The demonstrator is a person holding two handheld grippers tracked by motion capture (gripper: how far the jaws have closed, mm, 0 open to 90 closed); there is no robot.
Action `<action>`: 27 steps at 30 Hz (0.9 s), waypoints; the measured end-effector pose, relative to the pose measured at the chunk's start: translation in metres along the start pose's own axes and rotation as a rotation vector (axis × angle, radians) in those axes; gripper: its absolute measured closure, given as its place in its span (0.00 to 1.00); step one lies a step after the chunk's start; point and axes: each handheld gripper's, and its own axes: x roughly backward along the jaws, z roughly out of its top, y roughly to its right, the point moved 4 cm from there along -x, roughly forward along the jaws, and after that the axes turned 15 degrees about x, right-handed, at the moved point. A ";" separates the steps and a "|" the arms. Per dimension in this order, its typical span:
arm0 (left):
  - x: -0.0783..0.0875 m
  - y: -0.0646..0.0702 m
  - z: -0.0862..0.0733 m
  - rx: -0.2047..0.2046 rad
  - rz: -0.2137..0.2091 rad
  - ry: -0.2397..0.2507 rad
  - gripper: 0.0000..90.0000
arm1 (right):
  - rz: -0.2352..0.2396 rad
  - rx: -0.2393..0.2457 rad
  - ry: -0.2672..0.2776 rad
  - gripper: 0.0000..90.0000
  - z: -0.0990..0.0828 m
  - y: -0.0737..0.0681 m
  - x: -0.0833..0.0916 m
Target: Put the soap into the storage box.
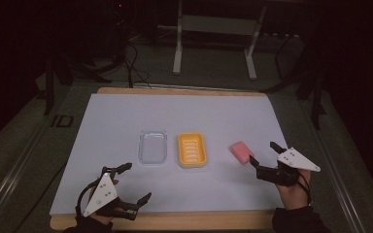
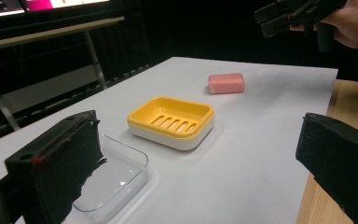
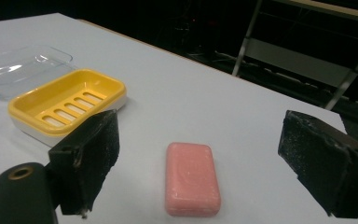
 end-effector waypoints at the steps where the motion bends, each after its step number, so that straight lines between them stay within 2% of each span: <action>1: 0.000 0.000 0.000 0.000 0.000 -0.001 0.01 | 0.001 0.002 -0.001 0.14 0.000 0.000 0.000; 7: 0.000 0.000 0.000 -0.001 -0.001 0.000 0.01 | -0.005 -0.030 0.009 0.14 0.001 0.000 -0.003; 10: 0.000 0.000 0.000 0.001 0.000 0.003 0.01 | 0.011 -0.051 -0.013 0.14 -0.001 -0.002 -0.008; 12: 0.000 0.000 0.000 -0.001 0.000 0.001 0.01 | 0.034 -0.069 -0.027 0.14 -0.001 -0.001 -0.011; 15: 0.000 0.000 0.000 -0.004 0.000 0.001 0.01 | 0.043 -0.090 -0.046 0.14 0.000 0.003 -0.016; 18: 0.001 0.000 0.001 -0.005 0.001 0.003 0.01 | 0.061 -0.098 -0.107 0.14 -0.003 0.004 -0.021; 20: 0.002 0.001 0.001 -0.007 0.000 0.007 0.01 | 0.053 -0.086 -0.160 0.14 -0.006 0.004 -0.023; 22: 0.002 0.001 0.001 -0.010 0.001 0.006 0.01 | 0.041 -0.096 -0.217 0.14 -0.010 0.005 -0.026; 27: 0.002 0.002 0.001 -0.013 0.001 0.005 0.01 | 0.003 -0.206 -0.326 0.14 -0.018 0.010 -0.026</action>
